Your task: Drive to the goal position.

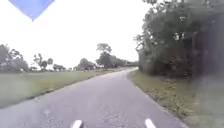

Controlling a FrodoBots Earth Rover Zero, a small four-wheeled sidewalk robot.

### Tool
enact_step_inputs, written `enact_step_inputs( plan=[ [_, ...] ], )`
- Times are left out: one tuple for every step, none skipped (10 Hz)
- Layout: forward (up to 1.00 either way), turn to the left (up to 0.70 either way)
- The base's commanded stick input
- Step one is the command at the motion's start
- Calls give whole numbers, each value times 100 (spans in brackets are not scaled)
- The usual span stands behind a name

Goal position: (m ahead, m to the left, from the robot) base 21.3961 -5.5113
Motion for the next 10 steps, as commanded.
enact_step_inputs(
  plan=[
    [83,3],
    [84,3],
    [84,3],
    [84,3],
    [84,3],
    [84,3],
    [84,3],
    [84,3],
    [84,3],
    [84,3]
  ],
)
